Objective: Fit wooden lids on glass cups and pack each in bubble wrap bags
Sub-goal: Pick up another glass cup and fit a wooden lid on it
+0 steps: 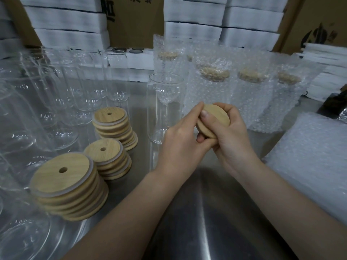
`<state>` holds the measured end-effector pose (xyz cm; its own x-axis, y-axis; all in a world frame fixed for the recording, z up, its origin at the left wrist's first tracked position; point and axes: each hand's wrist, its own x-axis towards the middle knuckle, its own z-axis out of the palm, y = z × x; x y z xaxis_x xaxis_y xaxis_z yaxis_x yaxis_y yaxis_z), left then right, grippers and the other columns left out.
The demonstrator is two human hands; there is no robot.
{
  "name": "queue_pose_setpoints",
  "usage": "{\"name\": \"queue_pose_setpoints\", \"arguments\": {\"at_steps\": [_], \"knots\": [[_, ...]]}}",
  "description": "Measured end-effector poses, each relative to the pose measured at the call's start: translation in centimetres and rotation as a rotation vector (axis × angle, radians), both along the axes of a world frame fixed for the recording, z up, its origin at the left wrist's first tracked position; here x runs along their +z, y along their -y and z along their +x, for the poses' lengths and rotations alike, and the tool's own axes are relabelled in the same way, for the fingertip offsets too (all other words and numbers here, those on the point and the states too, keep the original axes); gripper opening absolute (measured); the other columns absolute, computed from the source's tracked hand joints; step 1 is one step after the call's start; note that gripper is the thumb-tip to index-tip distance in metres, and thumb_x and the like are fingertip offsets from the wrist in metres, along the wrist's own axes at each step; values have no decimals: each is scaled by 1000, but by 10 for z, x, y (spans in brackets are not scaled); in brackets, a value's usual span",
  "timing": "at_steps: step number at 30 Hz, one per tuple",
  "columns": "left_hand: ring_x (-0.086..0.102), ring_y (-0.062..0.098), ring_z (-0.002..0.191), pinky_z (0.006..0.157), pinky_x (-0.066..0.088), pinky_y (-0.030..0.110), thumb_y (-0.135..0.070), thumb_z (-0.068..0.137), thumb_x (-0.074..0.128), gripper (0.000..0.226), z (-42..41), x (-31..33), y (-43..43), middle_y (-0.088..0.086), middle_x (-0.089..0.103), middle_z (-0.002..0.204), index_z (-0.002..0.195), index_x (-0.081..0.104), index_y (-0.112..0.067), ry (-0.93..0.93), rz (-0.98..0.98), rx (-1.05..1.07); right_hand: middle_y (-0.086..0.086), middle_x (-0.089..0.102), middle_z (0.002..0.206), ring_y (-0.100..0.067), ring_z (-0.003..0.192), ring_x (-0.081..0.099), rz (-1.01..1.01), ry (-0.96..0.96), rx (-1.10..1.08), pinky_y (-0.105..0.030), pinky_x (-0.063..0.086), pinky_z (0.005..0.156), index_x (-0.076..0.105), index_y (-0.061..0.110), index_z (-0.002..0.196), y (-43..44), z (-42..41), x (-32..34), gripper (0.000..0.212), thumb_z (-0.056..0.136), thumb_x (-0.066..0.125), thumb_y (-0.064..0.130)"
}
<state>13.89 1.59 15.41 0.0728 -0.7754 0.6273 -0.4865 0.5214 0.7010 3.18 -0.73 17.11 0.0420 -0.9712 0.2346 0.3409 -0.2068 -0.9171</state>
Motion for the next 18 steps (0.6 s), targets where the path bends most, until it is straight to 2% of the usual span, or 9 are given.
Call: {"name": "queue_pose_setpoints", "arguments": {"at_steps": [2, 4, 6, 9, 12, 14, 18], "knots": [[65, 17, 112, 93, 49, 26, -18, 72, 83, 76, -1, 1, -2, 2, 68, 125, 141, 51, -13, 11, -6, 7, -5, 68, 71, -21, 44, 59, 3, -4, -9, -27, 49, 43, 49, 10, 108, 1, -1, -2, 34, 86, 70, 24], [64, 14, 109, 90, 49, 28, -16, 72, 83, 71, -2, 1, -3, 1, 69, 122, 137, 54, -14, 9, -32, -10, -5, 68, 69, -21, 44, 58, 7, -3, -15, -27, 48, 43, 49, 10, 106, 3, -2, -4, 19, 97, 59, 23], [62, 12, 112, 90, 48, 27, -13, 72, 82, 62, -1, 0, -3, 2, 69, 122, 130, 61, -13, 21, -92, -26, -6, 68, 68, -22, 43, 58, 22, 10, -20, -27, 48, 41, 48, 12, 102, 5, -1, -4, 14, 101, 52, 25], [54, 20, 130, 100, 49, 39, -17, 76, 81, 51, -1, -2, -2, 8, 62, 134, 126, 66, -15, 90, -93, -39, -6, 67, 67, -23, 42, 58, 69, 36, -41, -28, 47, 40, 49, 13, 96, 5, 0, -2, 17, 104, 46, 28], [62, 28, 119, 92, 55, 46, -24, 78, 76, 47, -2, -3, -2, 14, 53, 143, 123, 68, -13, 126, -135, -11, -4, 69, 68, -20, 51, 64, 91, 74, -37, -29, 50, 43, 54, 12, 96, 5, -2, 0, 20, 105, 41, 24], [65, 31, 115, 88, 57, 46, -25, 77, 73, 44, -5, -3, -2, 17, 50, 144, 117, 71, -8, 136, -207, 26, -4, 70, 74, -19, 63, 68, 107, 102, -52, -30, 53, 48, 60, 10, 97, 5, -4, 1, 25, 105, 39, 20], [61, 26, 122, 100, 51, 38, -23, 81, 72, 37, -7, -3, 0, 16, 64, 128, 111, 72, -2, 62, -256, 56, -5, 73, 77, -16, 64, 70, 88, 116, 16, -27, 54, 50, 63, 9, 92, 2, -4, 5, 35, 105, 34, 25]]}}
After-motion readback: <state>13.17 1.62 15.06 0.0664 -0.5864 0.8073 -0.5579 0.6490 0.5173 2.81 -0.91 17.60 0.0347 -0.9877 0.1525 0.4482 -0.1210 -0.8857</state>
